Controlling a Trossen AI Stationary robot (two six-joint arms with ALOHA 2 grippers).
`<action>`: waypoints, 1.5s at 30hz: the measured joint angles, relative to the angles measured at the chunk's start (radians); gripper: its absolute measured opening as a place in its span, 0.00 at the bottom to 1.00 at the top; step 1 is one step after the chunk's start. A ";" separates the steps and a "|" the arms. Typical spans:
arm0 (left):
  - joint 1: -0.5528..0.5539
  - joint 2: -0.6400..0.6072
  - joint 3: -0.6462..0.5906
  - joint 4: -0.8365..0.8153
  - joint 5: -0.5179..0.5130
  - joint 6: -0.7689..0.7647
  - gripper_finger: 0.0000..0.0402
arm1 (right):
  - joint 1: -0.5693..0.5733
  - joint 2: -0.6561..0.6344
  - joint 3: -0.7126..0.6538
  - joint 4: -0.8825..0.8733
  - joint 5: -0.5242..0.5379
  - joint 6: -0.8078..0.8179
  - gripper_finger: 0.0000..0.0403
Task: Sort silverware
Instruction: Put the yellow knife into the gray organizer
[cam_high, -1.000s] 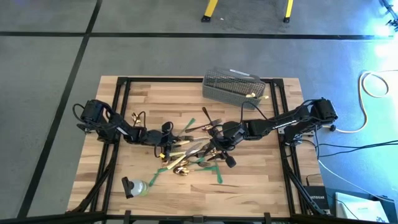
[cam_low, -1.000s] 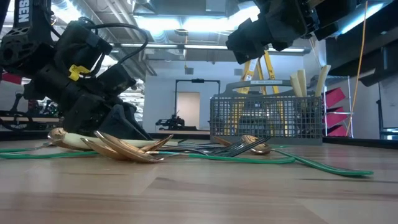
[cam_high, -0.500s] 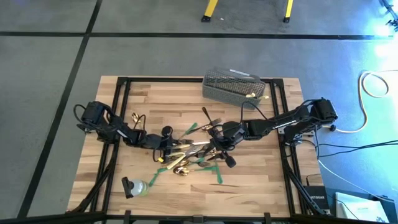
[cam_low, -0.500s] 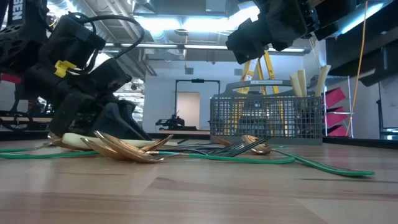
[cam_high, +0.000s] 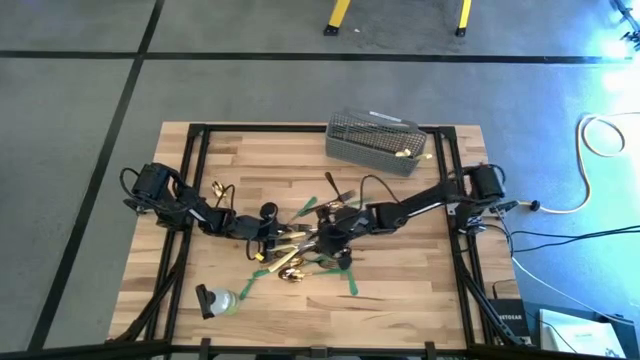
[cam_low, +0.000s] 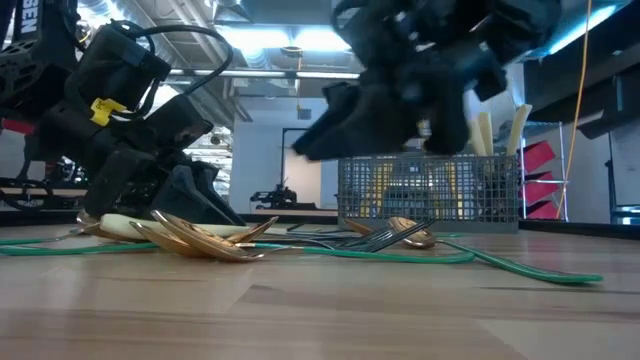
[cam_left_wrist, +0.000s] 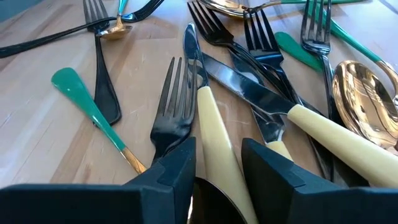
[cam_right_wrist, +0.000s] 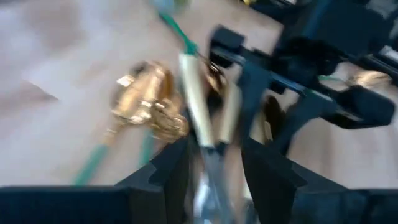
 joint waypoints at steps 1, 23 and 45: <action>0.000 0.000 0.000 0.000 -0.001 -0.002 0.29 | 0.000 0.023 0.025 0.003 0.029 -0.019 0.33; 0.000 0.000 0.000 0.002 0.000 -0.019 0.29 | -0.002 0.290 0.354 -0.287 0.312 -0.074 0.33; 0.001 0.002 -0.001 0.045 0.013 -0.055 0.29 | -0.038 0.294 0.354 -0.331 0.303 -0.020 0.29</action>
